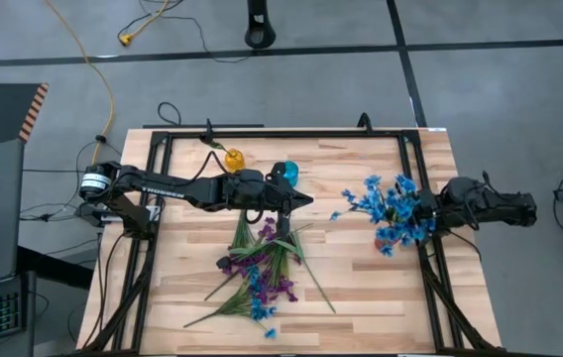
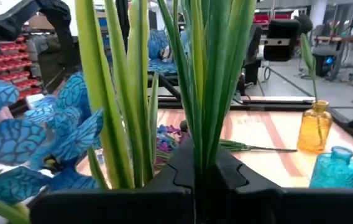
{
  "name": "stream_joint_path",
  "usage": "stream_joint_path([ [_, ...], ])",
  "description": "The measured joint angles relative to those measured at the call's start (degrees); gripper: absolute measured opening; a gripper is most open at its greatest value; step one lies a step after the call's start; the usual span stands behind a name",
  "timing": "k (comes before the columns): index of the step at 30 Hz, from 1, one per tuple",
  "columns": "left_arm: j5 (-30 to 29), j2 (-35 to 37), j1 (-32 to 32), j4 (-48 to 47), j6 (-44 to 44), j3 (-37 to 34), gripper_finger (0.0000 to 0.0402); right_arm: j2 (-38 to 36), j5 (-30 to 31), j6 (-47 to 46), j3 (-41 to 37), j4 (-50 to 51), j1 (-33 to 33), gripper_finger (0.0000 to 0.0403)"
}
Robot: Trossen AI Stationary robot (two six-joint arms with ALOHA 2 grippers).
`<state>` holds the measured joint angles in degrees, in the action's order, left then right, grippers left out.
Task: Sort flowers into vase by color
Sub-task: Put the top blue flower into the red vase
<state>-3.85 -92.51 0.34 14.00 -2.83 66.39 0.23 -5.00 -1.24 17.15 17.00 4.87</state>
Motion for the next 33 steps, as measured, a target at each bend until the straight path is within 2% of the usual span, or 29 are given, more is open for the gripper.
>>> stream_joint_path([
  [9,0.0,0.0,0.0,0.0,0.0,0.0,0.0,0.0,2.3,1.5,-6.1,-7.5,1.9,0.0043],
  [17,0.0,0.0,0.0,0.0,0.0,0.0,0.0,0.0,6.9,2.7,-6.2,-7.1,1.9,0.0043],
  [25,0.0,0.0,0.0,0.0,0.0,0.0,0.0,0.0,14.0,3.0,-6.2,-4.8,1.9,0.0043],
  [33,0.0,0.0,0.0,0.0,0.0,0.0,0.0,0.0,16.5,5.7,-6.2,-5.0,1.8,0.0043],
])
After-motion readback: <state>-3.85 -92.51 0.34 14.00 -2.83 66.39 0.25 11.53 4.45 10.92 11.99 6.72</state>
